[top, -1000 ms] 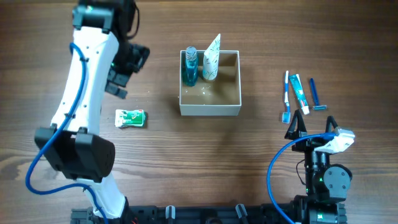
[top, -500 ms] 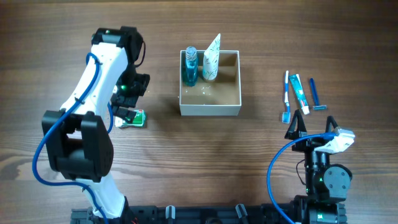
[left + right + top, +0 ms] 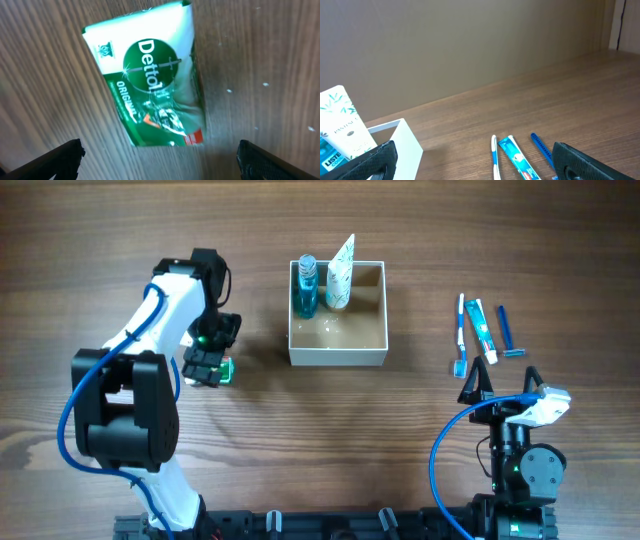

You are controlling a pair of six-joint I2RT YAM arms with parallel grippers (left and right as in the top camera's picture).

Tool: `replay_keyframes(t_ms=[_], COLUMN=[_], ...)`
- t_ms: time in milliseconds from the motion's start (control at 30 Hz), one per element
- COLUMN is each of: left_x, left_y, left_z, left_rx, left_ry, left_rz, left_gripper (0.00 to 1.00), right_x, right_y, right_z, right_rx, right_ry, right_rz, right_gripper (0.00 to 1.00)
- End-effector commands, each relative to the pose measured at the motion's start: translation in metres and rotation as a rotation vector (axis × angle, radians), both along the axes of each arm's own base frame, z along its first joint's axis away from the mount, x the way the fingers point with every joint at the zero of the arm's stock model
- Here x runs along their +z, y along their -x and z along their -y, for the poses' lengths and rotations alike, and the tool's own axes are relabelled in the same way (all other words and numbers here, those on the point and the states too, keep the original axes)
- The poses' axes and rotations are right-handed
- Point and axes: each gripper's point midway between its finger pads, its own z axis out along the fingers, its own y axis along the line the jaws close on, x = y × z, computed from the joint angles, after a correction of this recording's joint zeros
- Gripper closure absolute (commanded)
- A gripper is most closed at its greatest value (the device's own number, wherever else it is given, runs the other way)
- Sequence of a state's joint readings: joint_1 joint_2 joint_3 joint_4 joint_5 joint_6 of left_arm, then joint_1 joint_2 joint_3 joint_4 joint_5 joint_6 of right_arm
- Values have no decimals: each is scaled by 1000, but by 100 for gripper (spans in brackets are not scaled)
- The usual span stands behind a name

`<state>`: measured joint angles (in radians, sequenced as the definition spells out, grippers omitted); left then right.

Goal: Pack container
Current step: 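Move the left gripper down to the green Dettol soap bar, then close the left gripper on the soap bar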

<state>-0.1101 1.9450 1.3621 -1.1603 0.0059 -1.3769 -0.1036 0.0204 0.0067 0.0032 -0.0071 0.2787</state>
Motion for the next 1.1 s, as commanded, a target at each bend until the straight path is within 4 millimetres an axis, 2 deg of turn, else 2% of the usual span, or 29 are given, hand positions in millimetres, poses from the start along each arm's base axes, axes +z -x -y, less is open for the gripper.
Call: replay_keyframes(t_ms=[0,367,533,667,1067], left_x=[-7,-8,-14,-19,-20], left_y=[3,-2,-7,-3,-10], left_z=[0,-12,-12,-13,-18], left_rx=[-8,-19,-41,-40,-40], left_ry=[8,-60,-55,-57,-82], left_rz=[3,30,53,48,77], left_gripper=[0,0,0,0,0], right_x=[0,0,0,0,0], right_y=[0,0,0,0,0], right_z=[0,0,-1,0,0], right_rx=[0,0,0,0,0], right_ry=[7,7,6,7,7], right_rz=[1,1,1,1,1], right_gripper=[0,0,0,0,0])
